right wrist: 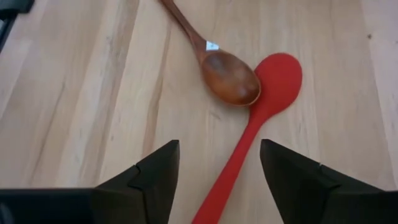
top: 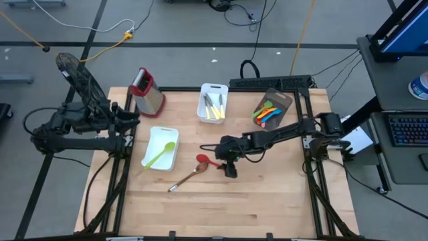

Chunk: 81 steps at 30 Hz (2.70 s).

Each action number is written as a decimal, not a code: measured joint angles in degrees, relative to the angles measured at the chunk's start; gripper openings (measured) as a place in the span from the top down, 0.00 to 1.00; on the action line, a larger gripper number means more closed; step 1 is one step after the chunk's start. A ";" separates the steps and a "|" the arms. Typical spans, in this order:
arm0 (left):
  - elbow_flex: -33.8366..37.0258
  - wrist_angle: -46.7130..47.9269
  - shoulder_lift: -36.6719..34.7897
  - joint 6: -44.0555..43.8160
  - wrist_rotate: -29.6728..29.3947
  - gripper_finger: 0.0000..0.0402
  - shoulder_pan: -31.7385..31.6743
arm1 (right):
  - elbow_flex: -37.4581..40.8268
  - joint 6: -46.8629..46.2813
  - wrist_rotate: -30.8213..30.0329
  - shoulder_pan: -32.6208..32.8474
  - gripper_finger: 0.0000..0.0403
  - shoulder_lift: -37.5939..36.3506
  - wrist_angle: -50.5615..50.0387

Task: Pick & Place Kitchen Items
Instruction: Put the red serving spoon into the bottom white bin

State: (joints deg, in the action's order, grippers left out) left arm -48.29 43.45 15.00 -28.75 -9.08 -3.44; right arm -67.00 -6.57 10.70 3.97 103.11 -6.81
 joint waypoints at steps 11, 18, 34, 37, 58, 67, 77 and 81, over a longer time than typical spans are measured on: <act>0.00 0.06 0.00 0.78 0.00 0.50 0.00 | 0.05 -0.40 -1.62 0.26 0.47 3.74 5.61; 0.00 0.08 0.00 1.56 0.04 0.50 0.00 | 0.12 -2.88 -2.97 0.67 0.47 5.81 3.88; 0.00 0.06 0.02 6.64 0.02 0.50 0.00 | -0.17 -13.23 -19.81 6.52 0.56 15.21 -4.56; 0.00 0.07 0.02 7.40 0.07 0.50 0.00 | -0.32 -16.00 -20.95 7.05 0.64 15.58 -7.91; 0.00 -0.05 0.02 9.22 -0.35 0.50 0.00 | 0.14 -32.98 -21.53 5.70 0.95 12.17 -10.35; 0.00 -0.17 0.05 9.15 -2.01 0.50 -0.02 | 0.40 -31.77 -22.44 3.59 0.95 5.35 -10.14; -0.03 -0.34 2.48 6.64 -1.44 0.50 -0.01 | 0.31 -31.27 -22.33 1.05 0.96 -0.61 -3.70; -0.04 -0.51 4.69 5.14 -1.42 0.50 -0.02 | 0.20 -31.13 -19.52 -0.22 0.96 -2.53 3.34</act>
State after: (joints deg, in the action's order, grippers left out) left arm -48.34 42.94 19.70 -23.61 -10.50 -3.46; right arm -66.81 -37.70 -8.83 3.75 100.58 -3.47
